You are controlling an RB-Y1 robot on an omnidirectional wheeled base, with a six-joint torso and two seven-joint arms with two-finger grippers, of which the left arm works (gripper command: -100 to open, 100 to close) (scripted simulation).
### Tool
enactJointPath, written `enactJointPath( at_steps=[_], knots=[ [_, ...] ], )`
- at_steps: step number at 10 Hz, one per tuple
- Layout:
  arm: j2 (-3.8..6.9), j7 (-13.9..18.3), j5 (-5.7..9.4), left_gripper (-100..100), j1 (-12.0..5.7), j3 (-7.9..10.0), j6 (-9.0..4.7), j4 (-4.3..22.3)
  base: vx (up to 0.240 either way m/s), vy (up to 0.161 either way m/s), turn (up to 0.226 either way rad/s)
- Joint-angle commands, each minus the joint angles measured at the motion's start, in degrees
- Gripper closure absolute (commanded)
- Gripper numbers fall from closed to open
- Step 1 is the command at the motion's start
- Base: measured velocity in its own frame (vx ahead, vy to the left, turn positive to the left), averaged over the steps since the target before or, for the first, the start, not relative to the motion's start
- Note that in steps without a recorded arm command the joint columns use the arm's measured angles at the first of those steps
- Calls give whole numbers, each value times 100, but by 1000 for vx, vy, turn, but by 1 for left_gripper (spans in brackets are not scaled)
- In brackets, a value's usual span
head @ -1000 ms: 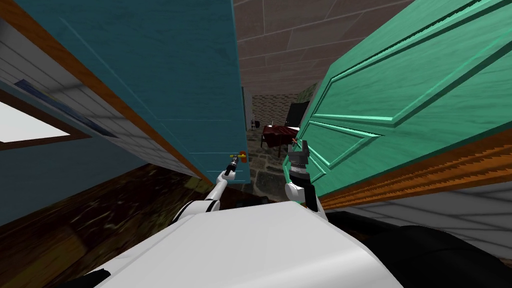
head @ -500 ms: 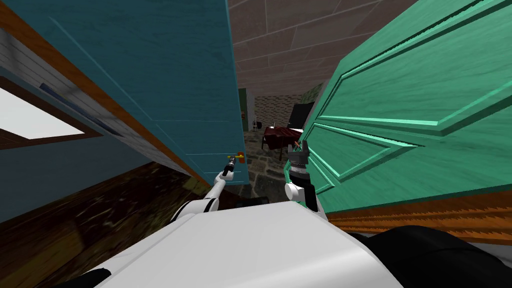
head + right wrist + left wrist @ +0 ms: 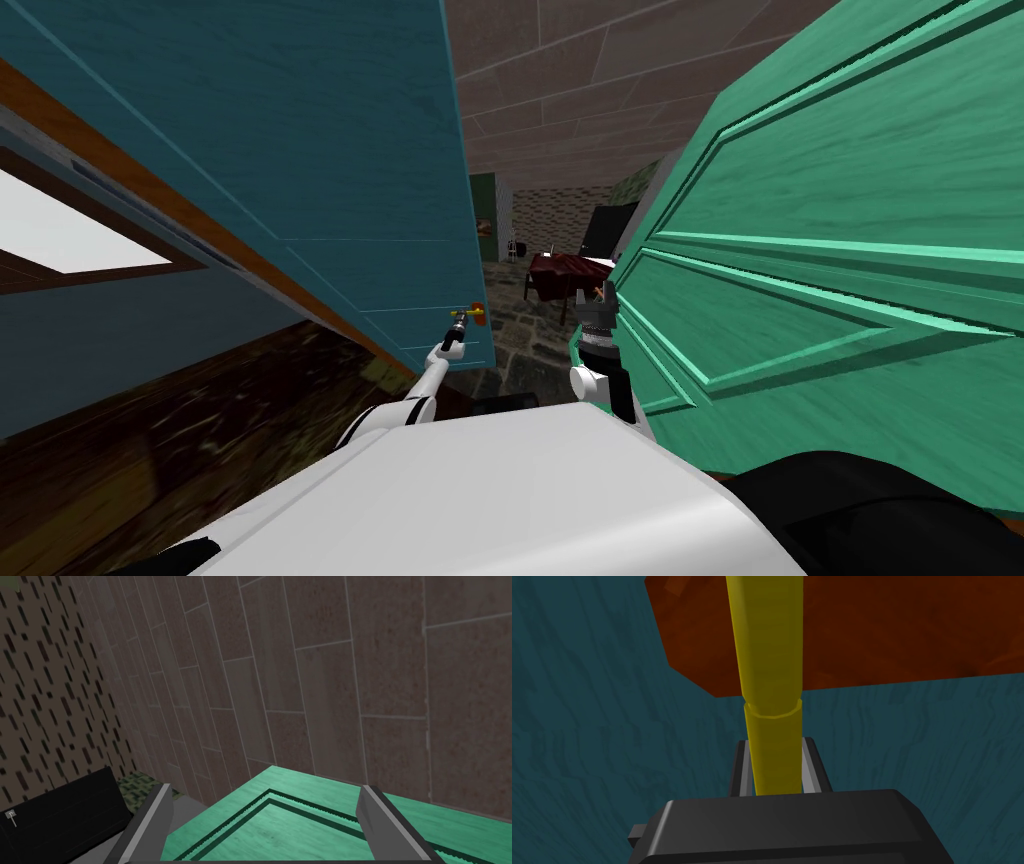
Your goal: Push the door open
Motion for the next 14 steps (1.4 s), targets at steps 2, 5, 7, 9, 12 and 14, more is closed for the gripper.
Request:
enactJointPath(
  at_steps=[2, 5, 7, 9, 12, 14],
  knots=[
    [54, -45, 39, 100, -44, 120, -69, 79, 113, -97, 61],
    [46, -113, 98, 100, -32, 299, -59, 77, 133, -135, 70],
    [33, -147, 127, 100, -27, 385, -55, 77, 138, -83, 53],
    [17, -176, 152, 100, -22, 462, -51, 76, 136, -86, 52],
    [104, -201, 181, 100, 21, 581, -52, 83, 110, -26, 45],
    [131, -223, 201, 100, 32, 658, -51, 82, 123, -72, 40]
  ],
)
